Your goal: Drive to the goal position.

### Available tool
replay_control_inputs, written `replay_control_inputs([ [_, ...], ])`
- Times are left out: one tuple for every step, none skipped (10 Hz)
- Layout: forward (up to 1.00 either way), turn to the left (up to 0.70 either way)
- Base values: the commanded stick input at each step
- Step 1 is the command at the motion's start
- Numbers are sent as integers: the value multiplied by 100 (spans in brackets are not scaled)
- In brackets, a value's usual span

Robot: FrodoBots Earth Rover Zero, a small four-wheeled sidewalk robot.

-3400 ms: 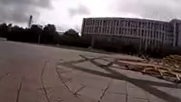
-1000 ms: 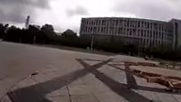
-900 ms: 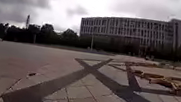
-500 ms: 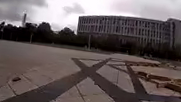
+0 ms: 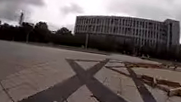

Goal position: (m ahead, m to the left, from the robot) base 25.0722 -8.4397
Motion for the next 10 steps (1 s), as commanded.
replay_control_inputs([
  [100, -16],
  [100, 0],
  [100, 0],
  [100, 0],
  [100, 0],
  [100, 0],
  [100, 0],
  [100, 0],
  [100, 0],
  [100, 0],
])
